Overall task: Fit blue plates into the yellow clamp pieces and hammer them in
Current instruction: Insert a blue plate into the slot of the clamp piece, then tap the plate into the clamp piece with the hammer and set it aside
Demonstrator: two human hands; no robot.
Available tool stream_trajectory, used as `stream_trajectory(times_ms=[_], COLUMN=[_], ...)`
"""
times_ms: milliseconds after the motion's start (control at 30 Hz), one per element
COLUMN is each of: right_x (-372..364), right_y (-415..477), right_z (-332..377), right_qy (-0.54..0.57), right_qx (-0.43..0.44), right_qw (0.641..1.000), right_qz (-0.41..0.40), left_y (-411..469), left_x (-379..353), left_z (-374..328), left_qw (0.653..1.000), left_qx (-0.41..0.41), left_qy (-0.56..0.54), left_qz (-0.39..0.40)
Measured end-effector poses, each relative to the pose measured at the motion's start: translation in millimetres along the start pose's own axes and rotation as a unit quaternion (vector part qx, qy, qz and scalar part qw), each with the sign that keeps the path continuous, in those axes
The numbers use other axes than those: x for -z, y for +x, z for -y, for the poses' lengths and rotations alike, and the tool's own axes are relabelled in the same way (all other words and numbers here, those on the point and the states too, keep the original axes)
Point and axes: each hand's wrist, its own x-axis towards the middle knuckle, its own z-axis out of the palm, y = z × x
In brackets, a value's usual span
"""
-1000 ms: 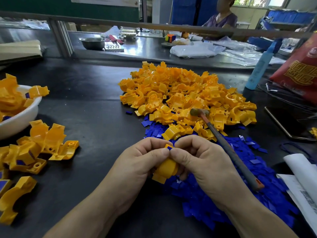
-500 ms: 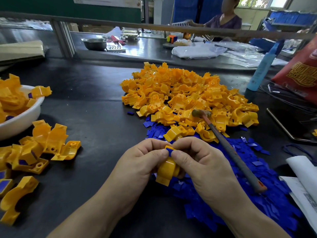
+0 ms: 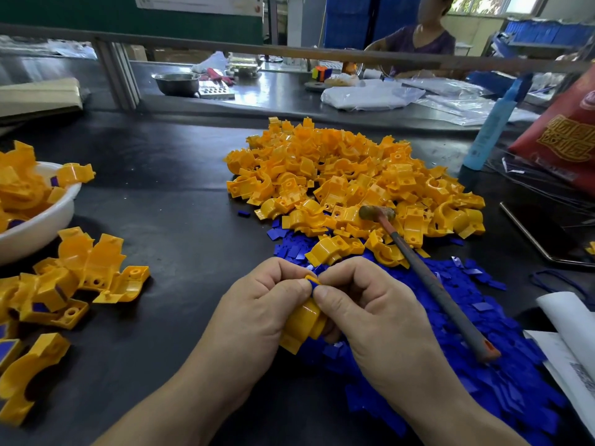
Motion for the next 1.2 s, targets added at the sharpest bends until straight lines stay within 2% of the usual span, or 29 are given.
stream_trajectory(times_ms=[167,233,300,367,433,467,533,600,700,800,900,967,1033,1100,1133,1200], right_x=[-0.8,1.9,9.7,27.4,51.4,64.3,86.3,99.5,105.5,103.7,103.5,102.1,94.2,77.6,68.0,49.1], right_y=[0.9,3.0,4.8,7.6,13.0,15.9,21.4,23.8,25.9,26.5,26.1,23.8,19.9,17.2,15.5,10.2], right_z=[1.1,1.2,0.7,-2.3,-6.6,-9.5,-17.5,-26.1,-32.7,-34.0,-31.2,-22.3,-11.1,3.9,11.5,21.6], right_qy=[0.003,-0.029,-0.119,-0.296,-0.46,-0.518,-0.59,-0.6,-0.549,-0.54,-0.544,-0.509,-0.417,-0.275,-0.192,-0.09], right_qx=[-0.003,-0.008,0.007,0.059,0.068,0.025,-0.103,-0.192,-0.238,-0.245,-0.202,-0.164,-0.114,-0.08,-0.081,-0.104], right_qw=[1.0,0.999,0.993,0.951,0.874,0.84,0.788,0.771,0.799,0.805,0.812,0.84,0.893,0.949,0.973,0.99], right_qz=[-0.001,0.012,0.006,-0.061,-0.14,-0.161,-0.145,-0.093,-0.053,-0.024,-0.057,-0.093,-0.127,-0.13,-0.1,-0.013], left_y=[-2.2,-1.6,2.8,11.2,19.1,22.3,28.1,31.3,33.8,34.3,32.4,31.0,31.4,33.1,33.6,33.6], left_x=[-1.2,-0.5,5.5,18.4,33.7,40.3,49.5,53.6,58.4,66.2,67.5,65.2,64.1,64.5,64.7,64.2], left_z=[-2.3,-4.4,-6.0,-5.4,-3.8,-2.0,3.1,6.4,7.9,7.1,8.8,10.8,12.0,13.0,13.9,16.4], left_qw=[1.0,1.0,0.999,0.992,0.977,0.97,0.956,0.935,0.893,0.852,0.803,0.784,0.782,0.785,0.785,0.786], left_qx=[0.012,0.017,0.015,0.012,0.022,0.025,0.018,0.009,0.027,0.065,0.081,0.066,0.049,0.038,0.033,0.022], left_qy=[0.012,0.012,0.008,0.032,0.094,0.12,0.183,0.275,0.405,0.491,0.566,0.592,0.598,0.595,0.593,0.589], left_qz=[-0.012,-0.002,-0.034,-0.121,-0.189,-0.209,-0.228,-0.225,-0.192,-0.17,-0.169,-0.173,-0.17,-0.17,-0.173,-0.187])
